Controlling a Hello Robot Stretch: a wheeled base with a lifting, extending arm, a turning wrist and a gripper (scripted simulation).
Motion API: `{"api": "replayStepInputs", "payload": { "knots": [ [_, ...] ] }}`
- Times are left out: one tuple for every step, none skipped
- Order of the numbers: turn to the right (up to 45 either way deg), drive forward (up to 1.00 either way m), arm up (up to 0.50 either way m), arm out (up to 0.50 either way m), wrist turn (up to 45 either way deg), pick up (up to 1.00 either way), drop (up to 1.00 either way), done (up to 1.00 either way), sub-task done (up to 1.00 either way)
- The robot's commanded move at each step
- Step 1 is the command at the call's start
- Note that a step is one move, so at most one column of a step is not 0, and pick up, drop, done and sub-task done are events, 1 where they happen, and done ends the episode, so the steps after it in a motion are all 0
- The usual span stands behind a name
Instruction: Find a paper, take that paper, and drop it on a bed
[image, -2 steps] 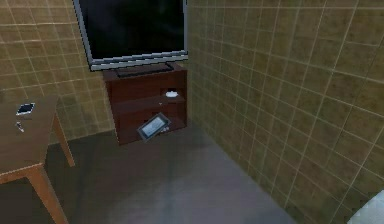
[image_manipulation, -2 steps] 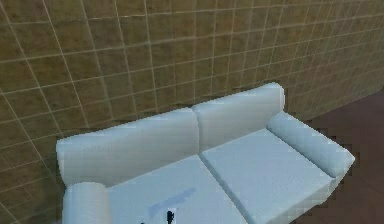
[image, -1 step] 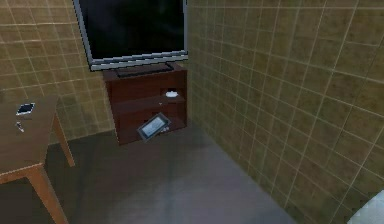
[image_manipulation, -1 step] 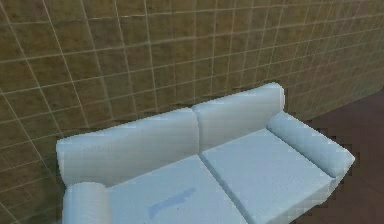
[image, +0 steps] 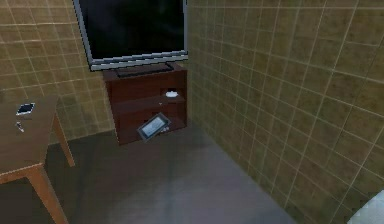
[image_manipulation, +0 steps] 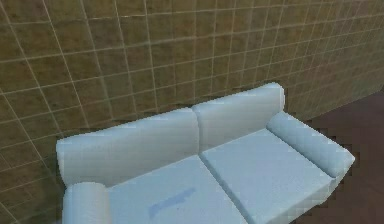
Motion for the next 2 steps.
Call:
{"api": "replayStepInputs", "payload": {
  "knots": [
    [0.0, 0.00, 0.10, 0.00, 0.0, 0.00, 0.00, 0.00, 0.00],
    [0.0, 0.00, 0.50, 0.00, 0.0, 0.00, 0.00, 0.00, 0.00]
  ]
}}
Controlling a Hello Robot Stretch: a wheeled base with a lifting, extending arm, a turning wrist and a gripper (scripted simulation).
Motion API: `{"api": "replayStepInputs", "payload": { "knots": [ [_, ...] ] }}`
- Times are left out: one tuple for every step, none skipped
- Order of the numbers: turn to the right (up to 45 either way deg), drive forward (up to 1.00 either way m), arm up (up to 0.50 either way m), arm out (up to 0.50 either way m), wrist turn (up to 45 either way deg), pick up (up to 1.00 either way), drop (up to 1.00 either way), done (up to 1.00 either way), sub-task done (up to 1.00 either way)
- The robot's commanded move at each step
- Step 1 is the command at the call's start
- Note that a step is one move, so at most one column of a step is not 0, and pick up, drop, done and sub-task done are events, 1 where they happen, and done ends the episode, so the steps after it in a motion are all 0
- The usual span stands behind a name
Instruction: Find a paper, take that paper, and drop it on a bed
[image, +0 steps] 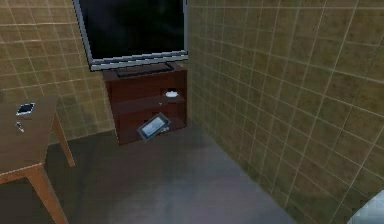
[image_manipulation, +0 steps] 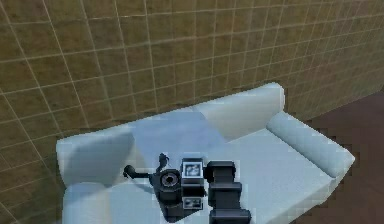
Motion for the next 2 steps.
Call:
{"api": "replayStepInputs", "payload": {
  "knots": [
    [0.0, 0.00, 0.12, 0.00, 0.0, 0.00, 0.00, 0.00, 0.00],
    [0.0, 0.00, 0.00, 0.00, -45.0, 0.00, 0.00, 0.00, 0.00]
  ]
}}
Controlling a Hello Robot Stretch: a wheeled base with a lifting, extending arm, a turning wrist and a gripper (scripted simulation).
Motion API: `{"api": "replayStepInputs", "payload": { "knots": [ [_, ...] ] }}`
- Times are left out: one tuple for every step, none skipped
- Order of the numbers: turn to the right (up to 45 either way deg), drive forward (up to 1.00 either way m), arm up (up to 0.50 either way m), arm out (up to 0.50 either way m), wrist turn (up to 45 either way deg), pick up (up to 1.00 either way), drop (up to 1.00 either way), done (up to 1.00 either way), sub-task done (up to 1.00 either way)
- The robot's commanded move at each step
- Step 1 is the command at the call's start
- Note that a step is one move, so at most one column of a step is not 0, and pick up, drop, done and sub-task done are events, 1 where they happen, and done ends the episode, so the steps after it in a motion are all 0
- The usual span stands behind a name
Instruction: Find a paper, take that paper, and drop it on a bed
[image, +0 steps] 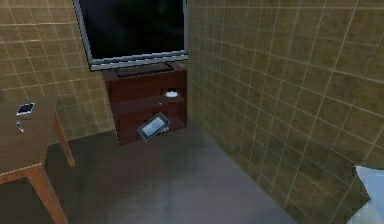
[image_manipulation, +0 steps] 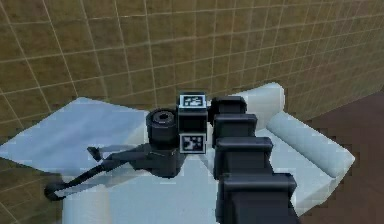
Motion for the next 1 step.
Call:
{"api": "replayStepInputs", "payload": {
  "knots": [
    [0.0, 0.00, 0.00, 0.00, -45.0, 0.00, 0.00, 0.00, 0.00]
  ]
}}
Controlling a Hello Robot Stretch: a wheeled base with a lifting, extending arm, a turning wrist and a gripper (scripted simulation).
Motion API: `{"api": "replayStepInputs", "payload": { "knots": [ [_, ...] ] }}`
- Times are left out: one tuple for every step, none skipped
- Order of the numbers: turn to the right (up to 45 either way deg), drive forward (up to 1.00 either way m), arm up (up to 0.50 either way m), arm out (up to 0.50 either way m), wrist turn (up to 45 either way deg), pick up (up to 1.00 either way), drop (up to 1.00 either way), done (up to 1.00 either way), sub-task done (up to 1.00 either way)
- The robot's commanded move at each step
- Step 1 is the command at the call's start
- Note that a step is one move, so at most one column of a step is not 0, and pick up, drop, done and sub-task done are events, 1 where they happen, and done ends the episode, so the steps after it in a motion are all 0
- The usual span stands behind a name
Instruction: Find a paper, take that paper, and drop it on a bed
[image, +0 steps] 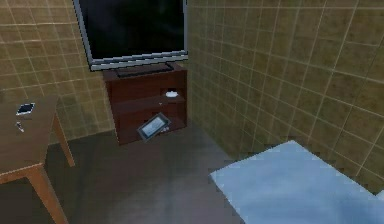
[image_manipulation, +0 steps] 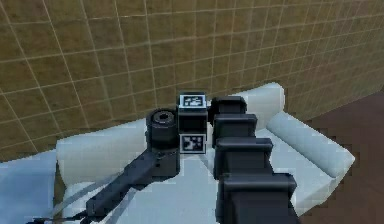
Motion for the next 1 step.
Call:
{"api": "replayStepInputs", "payload": {
  "knots": [
    [0.0, 0.00, 0.00, 0.00, -12.0, 0.00, 0.00, 0.00, 0.00]
  ]
}}
